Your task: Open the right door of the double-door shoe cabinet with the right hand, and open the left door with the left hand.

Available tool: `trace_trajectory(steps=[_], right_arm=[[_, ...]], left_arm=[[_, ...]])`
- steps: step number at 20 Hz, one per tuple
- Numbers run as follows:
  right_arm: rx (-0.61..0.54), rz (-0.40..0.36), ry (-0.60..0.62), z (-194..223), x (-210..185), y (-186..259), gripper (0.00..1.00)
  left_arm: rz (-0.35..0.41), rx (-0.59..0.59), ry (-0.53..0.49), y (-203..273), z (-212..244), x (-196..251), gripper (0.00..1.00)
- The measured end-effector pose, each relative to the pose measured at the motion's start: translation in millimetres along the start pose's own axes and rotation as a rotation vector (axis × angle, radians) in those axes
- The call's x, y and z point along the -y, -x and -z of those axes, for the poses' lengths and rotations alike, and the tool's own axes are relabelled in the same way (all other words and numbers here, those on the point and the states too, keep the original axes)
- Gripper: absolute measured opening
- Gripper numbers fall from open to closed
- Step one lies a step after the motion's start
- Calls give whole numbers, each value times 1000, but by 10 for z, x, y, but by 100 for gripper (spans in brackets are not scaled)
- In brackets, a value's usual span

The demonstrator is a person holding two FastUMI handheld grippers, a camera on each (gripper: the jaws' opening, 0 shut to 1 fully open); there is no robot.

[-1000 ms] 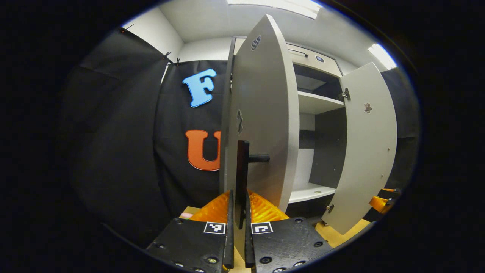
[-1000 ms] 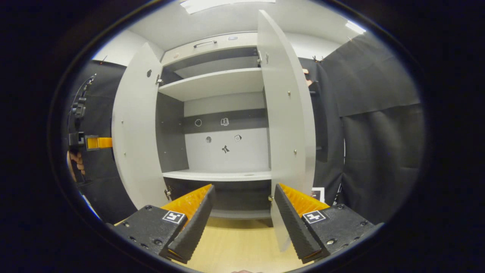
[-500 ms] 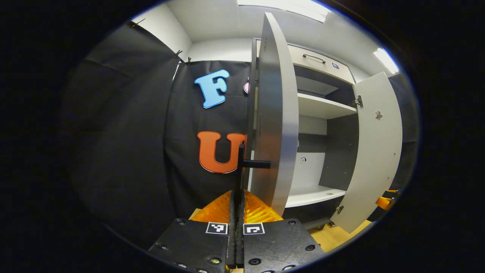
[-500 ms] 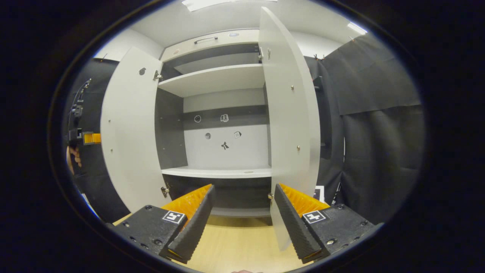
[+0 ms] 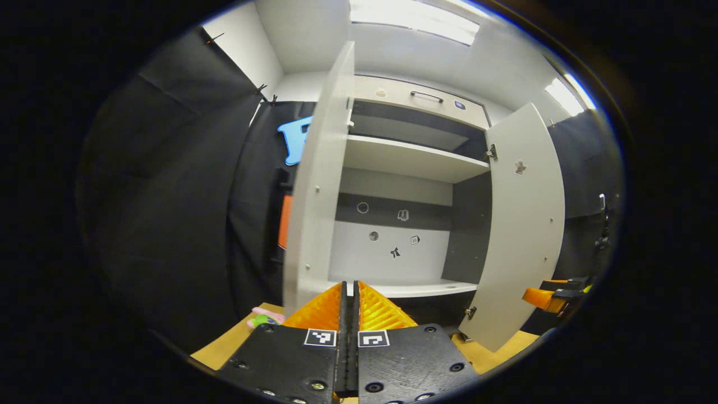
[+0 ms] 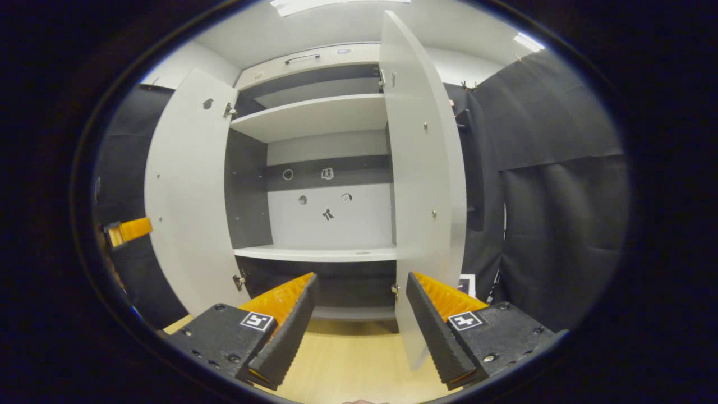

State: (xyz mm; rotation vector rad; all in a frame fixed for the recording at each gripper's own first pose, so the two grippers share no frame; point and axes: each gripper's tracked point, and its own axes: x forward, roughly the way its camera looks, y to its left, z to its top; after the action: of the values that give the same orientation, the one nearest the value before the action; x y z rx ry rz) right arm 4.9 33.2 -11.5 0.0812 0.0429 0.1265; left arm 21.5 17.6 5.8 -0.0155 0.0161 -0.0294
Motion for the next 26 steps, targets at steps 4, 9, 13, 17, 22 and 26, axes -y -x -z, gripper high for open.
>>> trace_trajectory(steps=[4,9,13,17,22,26], right_arm=[[-8,-8,6,64,-3,38,96],[-15,24,3,114,130,99,98],[-19,47,-5,126,247,117,98],[-23,52,-8,130,284,92,98],[-24,40,-7,137,229,56,98],[-20,31,-4,127,186,33,98]], left_arm=[[28,-19,-73,-148,272,297,0],[92,-49,-46,-169,405,600,46],[67,-98,-3,-202,542,540,97],[35,-109,4,-220,570,455,93],[25,-98,-26,-208,534,431,93],[27,-90,-38,-218,517,440,93]])
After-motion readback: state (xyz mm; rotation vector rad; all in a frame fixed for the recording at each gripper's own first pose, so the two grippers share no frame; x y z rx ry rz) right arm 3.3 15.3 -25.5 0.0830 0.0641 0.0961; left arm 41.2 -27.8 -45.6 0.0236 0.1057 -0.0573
